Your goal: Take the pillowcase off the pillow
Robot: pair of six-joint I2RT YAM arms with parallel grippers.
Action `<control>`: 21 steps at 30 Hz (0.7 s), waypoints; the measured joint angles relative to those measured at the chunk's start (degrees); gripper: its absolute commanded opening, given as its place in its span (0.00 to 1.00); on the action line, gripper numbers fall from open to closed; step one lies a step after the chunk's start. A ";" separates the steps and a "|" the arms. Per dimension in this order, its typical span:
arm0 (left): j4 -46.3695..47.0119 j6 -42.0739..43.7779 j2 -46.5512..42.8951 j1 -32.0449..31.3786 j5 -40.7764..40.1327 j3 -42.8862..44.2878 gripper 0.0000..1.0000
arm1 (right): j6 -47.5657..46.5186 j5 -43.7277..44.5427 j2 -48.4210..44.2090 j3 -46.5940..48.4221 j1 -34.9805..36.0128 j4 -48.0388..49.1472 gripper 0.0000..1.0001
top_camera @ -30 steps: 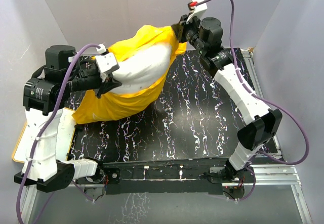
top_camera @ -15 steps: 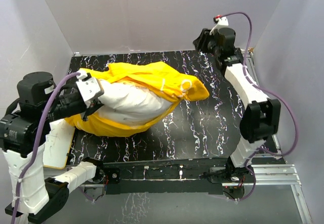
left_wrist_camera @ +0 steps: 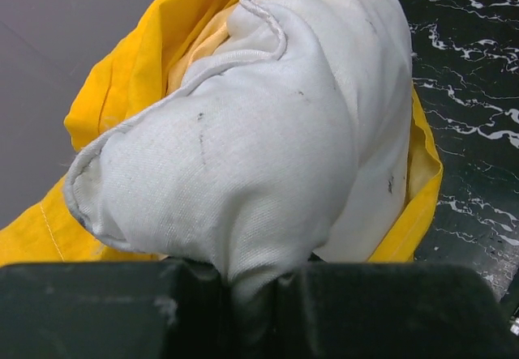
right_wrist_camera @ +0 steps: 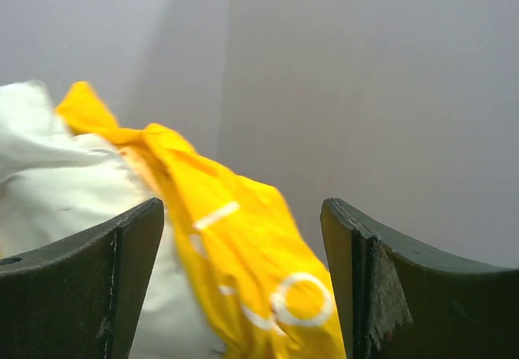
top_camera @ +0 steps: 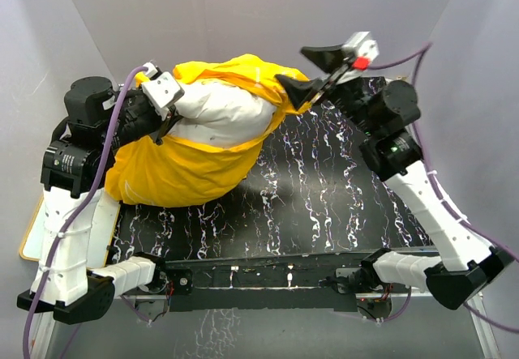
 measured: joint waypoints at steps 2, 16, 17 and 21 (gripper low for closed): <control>0.39 -0.26 0.22 0.00 0.00 0.02 0.00 | -5.25 0.33 0.98 1.31 5.68 -1.42 0.78; -3.34 -0.44 0.63 -0.02 1.14 3.34 0.00 | -23.47 10.93 10.73 3.34 14.16 -13.14 0.69; -3.41 -0.44 0.63 -0.02 1.42 3.37 0.00 | -24.06 12.20 10.73 3.54 14.40 -13.25 0.67; -5.11 -0.02 1.01 0.00 3.48 4.33 0.00 | -25.31 20.11 12.61 5.92 14.99 -12.66 0.63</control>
